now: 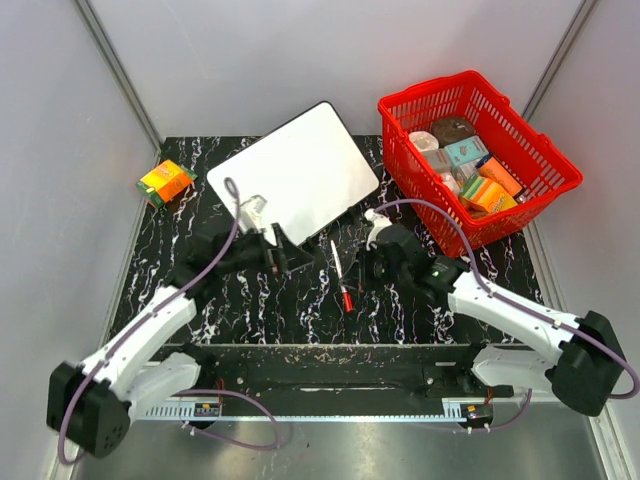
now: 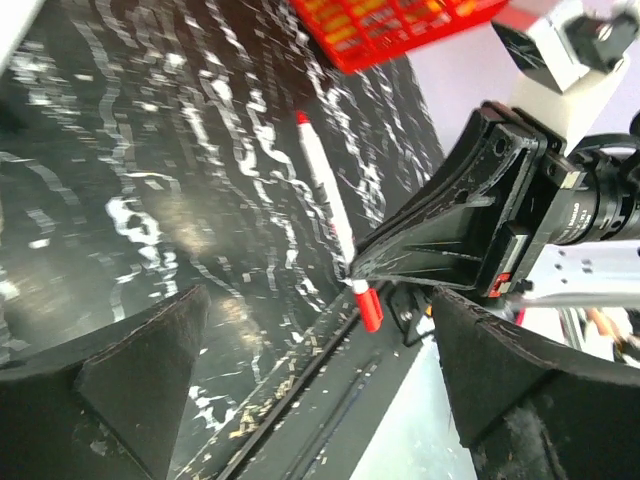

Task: Write a sentence on the whiteboard
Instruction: Pick up the whiteboard marker from the center of the board, then pass from the right arm to the left, then pass from the left arm to the right

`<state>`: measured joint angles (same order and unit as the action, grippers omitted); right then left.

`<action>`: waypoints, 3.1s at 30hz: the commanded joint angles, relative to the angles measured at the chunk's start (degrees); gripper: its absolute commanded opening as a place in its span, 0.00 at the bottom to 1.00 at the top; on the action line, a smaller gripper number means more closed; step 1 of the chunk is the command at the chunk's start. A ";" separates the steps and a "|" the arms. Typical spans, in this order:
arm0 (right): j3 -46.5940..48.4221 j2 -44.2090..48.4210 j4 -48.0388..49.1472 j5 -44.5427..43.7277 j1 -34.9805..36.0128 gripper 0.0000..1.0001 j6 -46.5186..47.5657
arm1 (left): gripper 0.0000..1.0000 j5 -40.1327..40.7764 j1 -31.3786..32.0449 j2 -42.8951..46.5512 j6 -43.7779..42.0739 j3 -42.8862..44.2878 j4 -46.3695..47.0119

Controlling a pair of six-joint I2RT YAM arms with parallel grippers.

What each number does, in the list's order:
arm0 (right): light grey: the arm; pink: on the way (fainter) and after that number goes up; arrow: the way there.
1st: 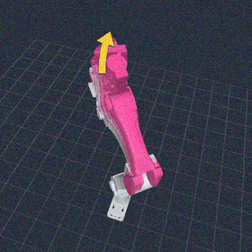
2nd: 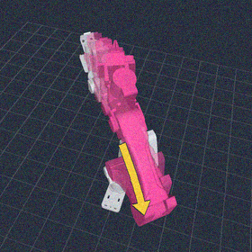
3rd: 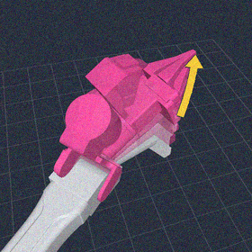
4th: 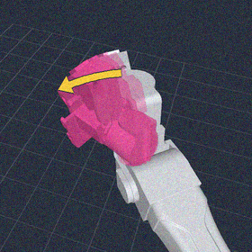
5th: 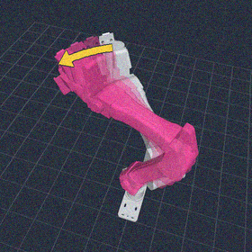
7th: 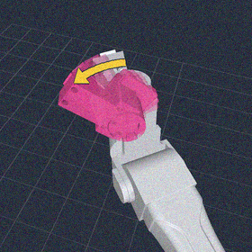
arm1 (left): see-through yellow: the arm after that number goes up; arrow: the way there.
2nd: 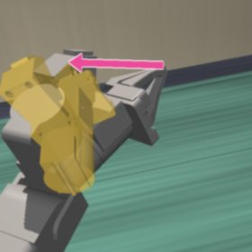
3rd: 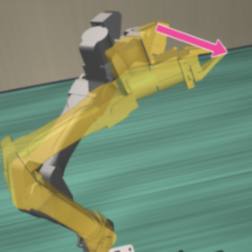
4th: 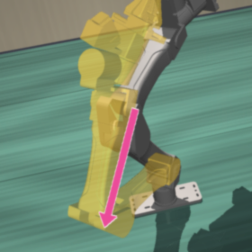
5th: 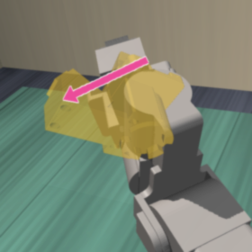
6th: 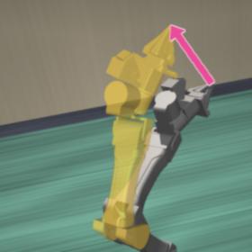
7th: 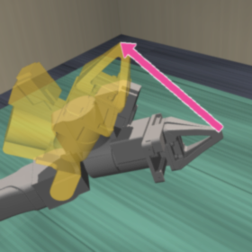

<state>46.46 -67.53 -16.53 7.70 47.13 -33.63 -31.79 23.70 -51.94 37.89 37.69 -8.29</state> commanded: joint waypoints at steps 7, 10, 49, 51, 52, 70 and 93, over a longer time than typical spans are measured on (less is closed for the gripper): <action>-0.93 5.21 5.46 8.73 0.24 0.00 -0.91 | 0.88 -1.08 10.40 -12.30 6.93 3.44 21.47; -1.37 6.62 5.55 9.52 0.24 0.00 -1.00 | 0.83 -0.55 10.75 -13.88 7.11 3.53 23.58; -4.79 16.47 32.24 15.84 0.15 0.99 -7.41 | 0.00 32.15 11.01 31.19 4.20 -9.38 22.60; -5.06 13.15 39.17 19.71 0.15 1.00 -10.73 | 0.00 30.40 11.01 32.43 5.26 -9.92 26.99; -5.15 11.90 41.30 20.67 0.15 1.00 -11.98 | 0.00 29.60 11.01 32.61 5.53 -10.18 28.41; -4.53 -2.70 68.56 32.90 0.41 0.79 -27.54 | 0.00 21.42 11.01 26.89 7.90 -11.24 42.22; -4.35 -2.00 70.51 34.40 1.73 0.00 -26.94 | 0.12 20.90 11.01 23.73 8.35 -13.97 44.08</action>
<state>41.32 -71.18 49.47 40.75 47.64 -60.42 -10.70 34.92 -27.22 49.08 23.94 37.65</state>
